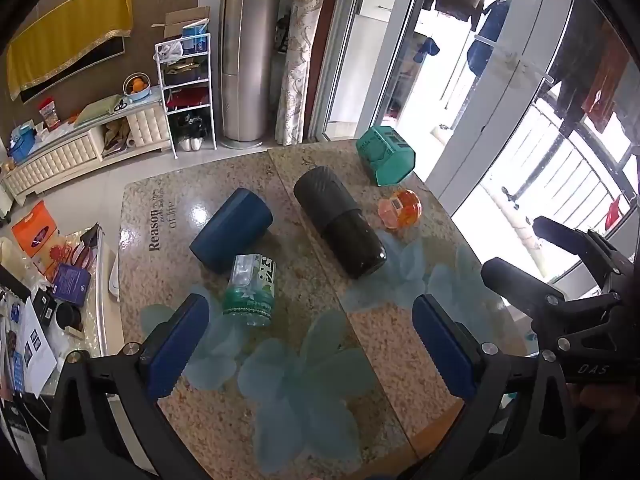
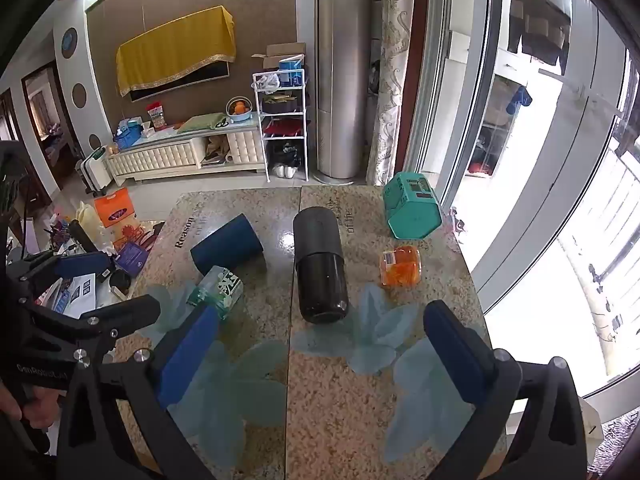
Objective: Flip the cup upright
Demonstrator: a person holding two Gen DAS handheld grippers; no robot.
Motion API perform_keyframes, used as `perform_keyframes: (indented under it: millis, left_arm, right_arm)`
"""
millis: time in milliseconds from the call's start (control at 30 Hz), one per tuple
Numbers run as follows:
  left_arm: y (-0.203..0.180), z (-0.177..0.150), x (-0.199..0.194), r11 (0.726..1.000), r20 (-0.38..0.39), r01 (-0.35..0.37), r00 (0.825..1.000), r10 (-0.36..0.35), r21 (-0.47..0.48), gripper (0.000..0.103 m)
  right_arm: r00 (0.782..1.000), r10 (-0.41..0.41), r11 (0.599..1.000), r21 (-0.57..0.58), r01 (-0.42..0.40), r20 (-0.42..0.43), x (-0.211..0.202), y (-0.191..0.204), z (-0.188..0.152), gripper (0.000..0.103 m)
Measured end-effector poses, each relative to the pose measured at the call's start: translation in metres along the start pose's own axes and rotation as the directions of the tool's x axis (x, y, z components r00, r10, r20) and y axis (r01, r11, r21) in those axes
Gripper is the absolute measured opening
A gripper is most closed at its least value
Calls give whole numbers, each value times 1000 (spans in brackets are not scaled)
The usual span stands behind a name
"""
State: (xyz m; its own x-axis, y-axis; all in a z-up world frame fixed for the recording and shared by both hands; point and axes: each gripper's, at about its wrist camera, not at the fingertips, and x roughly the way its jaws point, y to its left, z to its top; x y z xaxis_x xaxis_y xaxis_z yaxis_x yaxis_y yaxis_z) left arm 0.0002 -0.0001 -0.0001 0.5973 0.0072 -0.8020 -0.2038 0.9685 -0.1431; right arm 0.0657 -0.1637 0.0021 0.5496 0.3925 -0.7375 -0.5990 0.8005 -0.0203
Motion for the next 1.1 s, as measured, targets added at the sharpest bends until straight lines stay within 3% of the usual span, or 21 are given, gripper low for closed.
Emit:
perform_keyframes:
  millis: [1100]
  left_arm:
    - [6, -2, 0, 1000, -1, 4, 1000, -4, -7, 102]
  right_arm:
    - [1000, 1, 1000, 3, -1, -6, 1, 1, 1, 103]
